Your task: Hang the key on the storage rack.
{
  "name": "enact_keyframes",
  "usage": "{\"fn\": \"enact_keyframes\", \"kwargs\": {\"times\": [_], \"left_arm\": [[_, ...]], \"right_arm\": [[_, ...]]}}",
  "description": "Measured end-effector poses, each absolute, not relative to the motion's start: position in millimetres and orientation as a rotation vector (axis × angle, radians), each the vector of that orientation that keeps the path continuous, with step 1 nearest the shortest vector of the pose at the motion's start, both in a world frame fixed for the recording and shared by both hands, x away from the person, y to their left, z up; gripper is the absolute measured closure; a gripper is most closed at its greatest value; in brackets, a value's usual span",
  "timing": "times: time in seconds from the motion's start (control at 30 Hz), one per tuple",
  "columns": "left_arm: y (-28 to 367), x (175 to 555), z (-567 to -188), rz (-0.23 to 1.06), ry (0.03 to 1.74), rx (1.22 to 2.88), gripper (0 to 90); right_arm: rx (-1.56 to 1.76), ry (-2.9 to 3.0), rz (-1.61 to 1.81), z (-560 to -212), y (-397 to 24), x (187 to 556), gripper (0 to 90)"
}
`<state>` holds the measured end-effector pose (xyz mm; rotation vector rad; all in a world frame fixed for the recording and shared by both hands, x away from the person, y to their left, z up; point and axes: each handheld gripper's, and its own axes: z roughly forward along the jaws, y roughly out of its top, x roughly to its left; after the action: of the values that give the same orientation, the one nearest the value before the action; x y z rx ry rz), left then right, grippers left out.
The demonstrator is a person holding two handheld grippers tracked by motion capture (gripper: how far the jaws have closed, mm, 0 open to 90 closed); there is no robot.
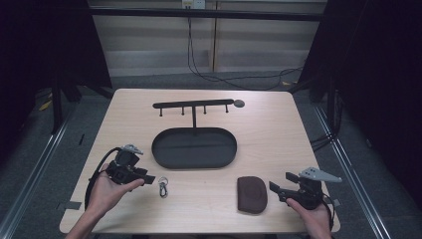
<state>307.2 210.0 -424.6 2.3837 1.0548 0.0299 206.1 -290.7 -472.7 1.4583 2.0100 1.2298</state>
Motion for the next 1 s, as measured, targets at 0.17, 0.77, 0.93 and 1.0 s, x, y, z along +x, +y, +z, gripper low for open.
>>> {"fn": "enact_keyframes", "kwargs": {"times": [0.17, 0.77, 0.93, 1.0], "left_arm": [[200.4, 315.2, -426.4, 0.005, 1.064, 2.433, 57.7], [177.0, 333.2, -433.0, -0.087, 1.075, 2.565, 60.6], [172.9, 338.4, -438.4, -0.115, 1.084, 2.602, 61.7], [171.6, 341.0, -439.7, -0.128, 1.091, 2.607, 65.0]], "right_arm": [[1.466, 2.020, 1.233, -473.0, -290.6, 207.4, 21.8], [1.470, 2.031, 1.228, -472.8, -290.4, 206.8, 21.8], [1.469, 2.035, 1.229, -472.8, -290.0, 206.8, 21.8], [1.470, 2.035, 1.226, -473.0, -289.9, 207.0, 21.8]]}}
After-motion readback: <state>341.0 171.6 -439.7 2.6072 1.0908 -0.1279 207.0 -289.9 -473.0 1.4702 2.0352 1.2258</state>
